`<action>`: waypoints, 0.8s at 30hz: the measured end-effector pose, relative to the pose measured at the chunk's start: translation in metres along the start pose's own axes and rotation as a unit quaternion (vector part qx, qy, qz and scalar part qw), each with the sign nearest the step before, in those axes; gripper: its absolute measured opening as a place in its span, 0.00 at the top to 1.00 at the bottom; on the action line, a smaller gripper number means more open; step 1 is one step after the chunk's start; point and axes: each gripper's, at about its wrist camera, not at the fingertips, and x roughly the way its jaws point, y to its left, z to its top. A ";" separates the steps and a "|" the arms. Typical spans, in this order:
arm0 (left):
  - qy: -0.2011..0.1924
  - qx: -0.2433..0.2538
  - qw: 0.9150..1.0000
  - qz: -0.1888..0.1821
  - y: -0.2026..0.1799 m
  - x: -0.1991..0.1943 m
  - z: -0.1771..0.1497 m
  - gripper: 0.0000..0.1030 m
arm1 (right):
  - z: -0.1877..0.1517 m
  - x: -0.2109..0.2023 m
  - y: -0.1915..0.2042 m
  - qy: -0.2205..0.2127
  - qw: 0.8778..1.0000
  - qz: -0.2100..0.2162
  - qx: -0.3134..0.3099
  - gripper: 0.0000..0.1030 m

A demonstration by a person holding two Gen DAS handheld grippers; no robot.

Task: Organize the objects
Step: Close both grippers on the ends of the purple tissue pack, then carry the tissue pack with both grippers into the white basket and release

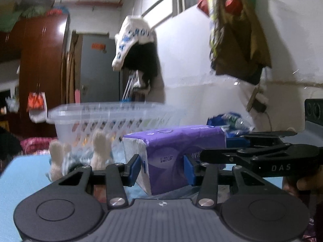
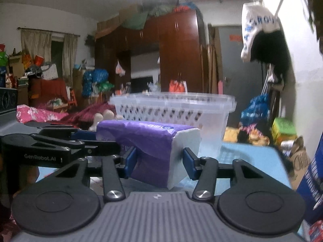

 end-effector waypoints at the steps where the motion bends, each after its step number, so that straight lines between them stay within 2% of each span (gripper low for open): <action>1: -0.011 0.003 1.000 -0.002 -0.002 -0.006 0.003 0.52 | 0.003 -0.005 0.003 -0.011 1.000 -0.001 -0.005 0.49; 8: -0.066 0.014 0.998 -0.015 -0.008 -0.037 0.028 0.52 | 0.026 -0.027 0.016 -0.069 0.997 0.001 -0.031 0.53; 15: -0.101 0.020 0.995 -0.014 -0.003 -0.043 0.074 0.53 | 0.064 -0.021 0.017 -0.101 0.993 0.002 -0.058 0.56; 21: -0.108 0.023 0.994 -0.008 0.008 -0.026 0.114 0.54 | 0.097 0.001 0.005 -0.105 0.993 0.006 -0.053 0.58; 24: -0.096 0.024 0.995 -0.002 0.015 -0.012 0.124 0.54 | 0.103 0.013 -0.005 -0.097 0.994 0.008 -0.046 0.59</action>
